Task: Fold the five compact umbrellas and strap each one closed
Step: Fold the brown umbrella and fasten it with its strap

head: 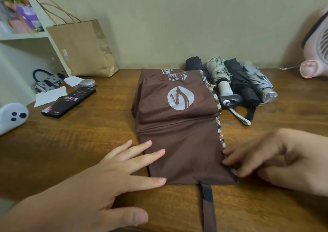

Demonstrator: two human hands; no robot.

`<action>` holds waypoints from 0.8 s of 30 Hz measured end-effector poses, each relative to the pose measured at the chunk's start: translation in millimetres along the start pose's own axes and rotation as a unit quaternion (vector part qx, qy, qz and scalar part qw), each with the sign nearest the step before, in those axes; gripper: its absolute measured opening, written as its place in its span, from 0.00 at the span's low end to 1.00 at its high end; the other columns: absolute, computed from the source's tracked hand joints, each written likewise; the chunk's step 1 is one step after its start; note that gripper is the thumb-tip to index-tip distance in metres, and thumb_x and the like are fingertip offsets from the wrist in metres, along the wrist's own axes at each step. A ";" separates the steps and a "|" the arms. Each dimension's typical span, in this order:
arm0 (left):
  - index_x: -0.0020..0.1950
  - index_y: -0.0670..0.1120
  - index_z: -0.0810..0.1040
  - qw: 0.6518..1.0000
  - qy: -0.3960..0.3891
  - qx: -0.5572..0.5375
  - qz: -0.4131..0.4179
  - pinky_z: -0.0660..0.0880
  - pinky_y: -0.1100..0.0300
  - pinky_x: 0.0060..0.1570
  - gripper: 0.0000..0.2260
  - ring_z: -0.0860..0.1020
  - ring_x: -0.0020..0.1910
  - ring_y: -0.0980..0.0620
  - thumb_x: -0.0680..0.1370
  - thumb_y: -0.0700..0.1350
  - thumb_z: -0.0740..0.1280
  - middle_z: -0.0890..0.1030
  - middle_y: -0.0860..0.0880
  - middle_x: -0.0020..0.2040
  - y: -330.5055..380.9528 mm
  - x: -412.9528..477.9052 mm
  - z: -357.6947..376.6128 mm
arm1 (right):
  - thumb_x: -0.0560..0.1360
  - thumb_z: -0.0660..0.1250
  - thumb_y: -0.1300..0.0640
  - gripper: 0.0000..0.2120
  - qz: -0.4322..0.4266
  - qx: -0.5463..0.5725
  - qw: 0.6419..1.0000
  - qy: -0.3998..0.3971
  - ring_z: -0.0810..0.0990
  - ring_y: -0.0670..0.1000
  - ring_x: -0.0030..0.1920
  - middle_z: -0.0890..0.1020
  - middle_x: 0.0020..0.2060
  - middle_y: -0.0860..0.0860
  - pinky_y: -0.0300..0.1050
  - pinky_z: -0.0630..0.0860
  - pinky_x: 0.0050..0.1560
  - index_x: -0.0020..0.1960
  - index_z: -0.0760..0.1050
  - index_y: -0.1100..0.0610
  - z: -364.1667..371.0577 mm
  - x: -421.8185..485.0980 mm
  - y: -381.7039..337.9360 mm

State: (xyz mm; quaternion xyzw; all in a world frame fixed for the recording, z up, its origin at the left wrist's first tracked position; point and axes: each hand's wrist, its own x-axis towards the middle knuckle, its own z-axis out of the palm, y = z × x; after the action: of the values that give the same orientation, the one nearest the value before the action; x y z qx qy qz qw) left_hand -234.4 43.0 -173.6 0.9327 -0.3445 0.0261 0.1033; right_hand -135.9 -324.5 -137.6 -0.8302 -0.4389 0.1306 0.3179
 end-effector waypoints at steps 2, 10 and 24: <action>0.69 0.62 0.78 0.993 0.097 -0.069 -0.010 0.60 0.53 0.73 0.21 0.64 0.79 0.49 0.82 0.67 0.56 0.68 0.56 0.78 1.5 3.1 -6.8 | 0.67 0.78 0.51 0.08 -0.006 0.075 0.994 0.078 0.86 0.46 0.55 0.87 0.50 0.42 0.41 0.80 0.57 0.45 0.87 0.41 -8.8 6.7 -18.4; 0.52 0.50 0.82 0.754 0.423 -0.351 -0.360 0.79 0.57 0.47 0.09 0.81 0.41 0.57 0.74 0.43 0.77 0.84 0.52 0.45 -21.7 99.2 -56.8 | 0.75 0.72 0.63 0.13 0.200 0.244 0.894 0.319 0.86 0.55 0.49 0.88 0.42 0.53 0.48 0.79 0.43 0.58 0.80 0.53 -49.0 90.9 -8.5; 0.59 0.48 0.82 0.737 0.371 -0.487 -0.287 0.81 0.57 0.49 0.18 0.86 0.50 0.48 0.73 0.32 0.75 0.88 0.46 0.49 7.6 94.9 -55.6 | 0.75 0.73 0.65 0.12 0.140 0.343 0.882 0.291 0.78 0.50 0.39 0.82 0.44 0.58 0.43 0.74 0.35 0.57 0.82 0.56 -34.0 89.7 -18.8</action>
State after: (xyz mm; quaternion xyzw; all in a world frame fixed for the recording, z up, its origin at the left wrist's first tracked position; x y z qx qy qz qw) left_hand -165.8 -11.4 -106.6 0.7260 0.0391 0.1677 0.6658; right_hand -79.1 -258.0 -94.0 -0.7230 -0.1336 0.0684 0.6743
